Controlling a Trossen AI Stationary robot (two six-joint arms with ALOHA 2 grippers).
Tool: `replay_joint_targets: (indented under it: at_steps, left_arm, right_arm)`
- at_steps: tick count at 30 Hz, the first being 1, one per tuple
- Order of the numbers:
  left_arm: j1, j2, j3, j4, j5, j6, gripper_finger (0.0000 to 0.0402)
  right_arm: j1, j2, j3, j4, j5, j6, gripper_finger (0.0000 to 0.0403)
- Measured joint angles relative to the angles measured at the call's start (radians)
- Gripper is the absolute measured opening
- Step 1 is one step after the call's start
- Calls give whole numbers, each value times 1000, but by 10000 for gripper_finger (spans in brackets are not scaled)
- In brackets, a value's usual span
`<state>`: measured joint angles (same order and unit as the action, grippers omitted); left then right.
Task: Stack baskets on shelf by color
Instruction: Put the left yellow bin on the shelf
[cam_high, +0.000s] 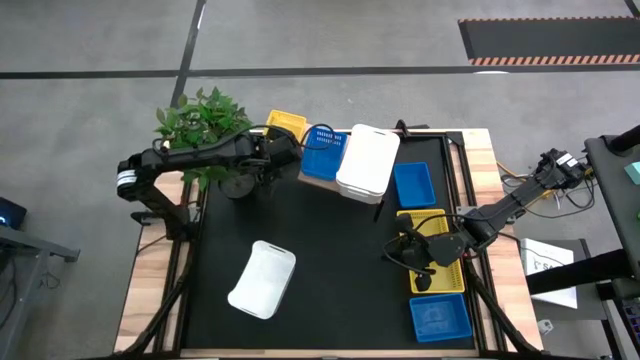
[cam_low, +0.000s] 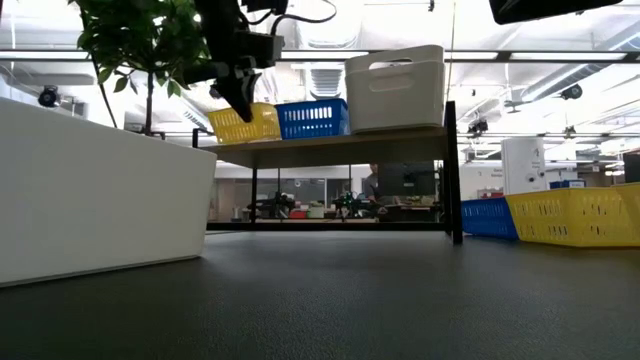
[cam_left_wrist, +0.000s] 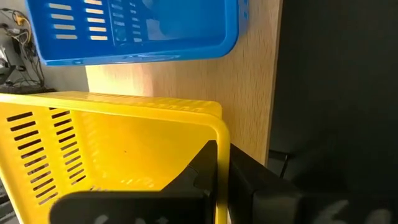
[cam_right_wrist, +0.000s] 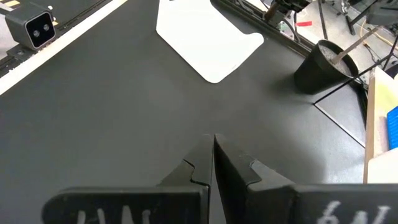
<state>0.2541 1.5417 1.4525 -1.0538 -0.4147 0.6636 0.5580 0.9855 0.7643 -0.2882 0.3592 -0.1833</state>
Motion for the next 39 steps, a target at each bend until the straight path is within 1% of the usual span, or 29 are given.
replay_joint_targets:
  at_steps: [35, 39]
  left_arm:
    - [2, 0, 0, 7, -1, -6, 0]
    - [2, 0, -1, 7, 13, -7, 0]
  right_arm:
    - [0, 0, 0, -5, 0, 0, 9]
    - [0, 0, 0, -5, 0, 0, 9]
